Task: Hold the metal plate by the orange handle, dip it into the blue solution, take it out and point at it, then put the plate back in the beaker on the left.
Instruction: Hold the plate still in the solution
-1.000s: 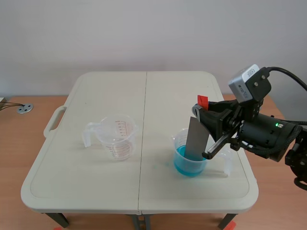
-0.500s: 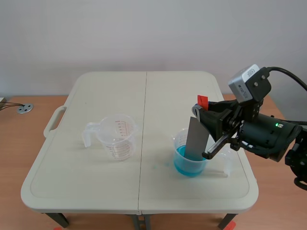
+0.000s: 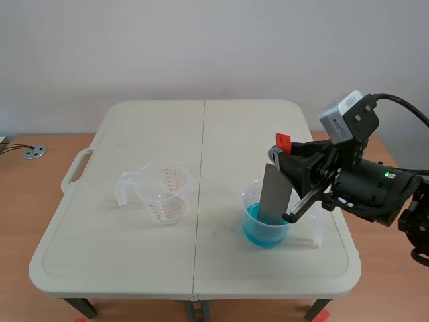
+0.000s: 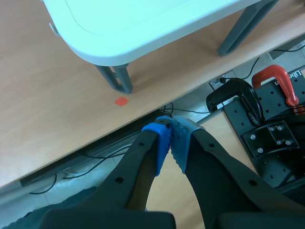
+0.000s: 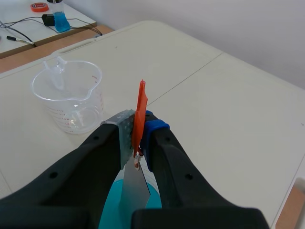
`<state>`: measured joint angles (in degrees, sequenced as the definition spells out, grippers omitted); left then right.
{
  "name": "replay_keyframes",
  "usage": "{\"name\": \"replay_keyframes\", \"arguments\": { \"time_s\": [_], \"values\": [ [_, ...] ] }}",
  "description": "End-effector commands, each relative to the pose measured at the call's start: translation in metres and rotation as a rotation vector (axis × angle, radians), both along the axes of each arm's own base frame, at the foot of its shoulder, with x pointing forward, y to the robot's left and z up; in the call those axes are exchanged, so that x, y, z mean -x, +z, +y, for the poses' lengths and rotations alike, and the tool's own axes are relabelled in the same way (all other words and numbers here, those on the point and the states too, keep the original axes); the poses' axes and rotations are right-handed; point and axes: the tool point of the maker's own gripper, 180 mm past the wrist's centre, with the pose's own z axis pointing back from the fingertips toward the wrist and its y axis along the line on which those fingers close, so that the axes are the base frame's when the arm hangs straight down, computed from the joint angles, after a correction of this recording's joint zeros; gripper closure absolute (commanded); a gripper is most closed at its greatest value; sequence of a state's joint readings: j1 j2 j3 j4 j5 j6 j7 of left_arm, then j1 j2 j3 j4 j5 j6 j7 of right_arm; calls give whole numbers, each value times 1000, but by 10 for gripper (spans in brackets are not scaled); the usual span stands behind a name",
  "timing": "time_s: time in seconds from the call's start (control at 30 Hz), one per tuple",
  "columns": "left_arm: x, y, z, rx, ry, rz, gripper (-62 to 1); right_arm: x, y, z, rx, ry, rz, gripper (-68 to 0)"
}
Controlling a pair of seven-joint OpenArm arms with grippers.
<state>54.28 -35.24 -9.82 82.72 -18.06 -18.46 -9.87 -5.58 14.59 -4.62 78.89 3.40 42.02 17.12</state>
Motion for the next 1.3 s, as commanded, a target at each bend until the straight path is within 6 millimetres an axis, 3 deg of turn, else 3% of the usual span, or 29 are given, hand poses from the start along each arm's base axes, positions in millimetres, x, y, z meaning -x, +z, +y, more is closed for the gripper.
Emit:
{"name": "replay_keyframes", "arguments": {
  "time_s": [0.0,0.87,1.27],
  "values": [
    [-5,5,-5,20,1,-25,-21,4,-9,0,22,11,27,-13],
    [-5,5,-5,20,1,-25,-21,4,-8,0,22,11,27,-13],
    [-6,5,-5,20,1,-26,-21,1,13,4,5,24,-43,-13]
  ]
}}
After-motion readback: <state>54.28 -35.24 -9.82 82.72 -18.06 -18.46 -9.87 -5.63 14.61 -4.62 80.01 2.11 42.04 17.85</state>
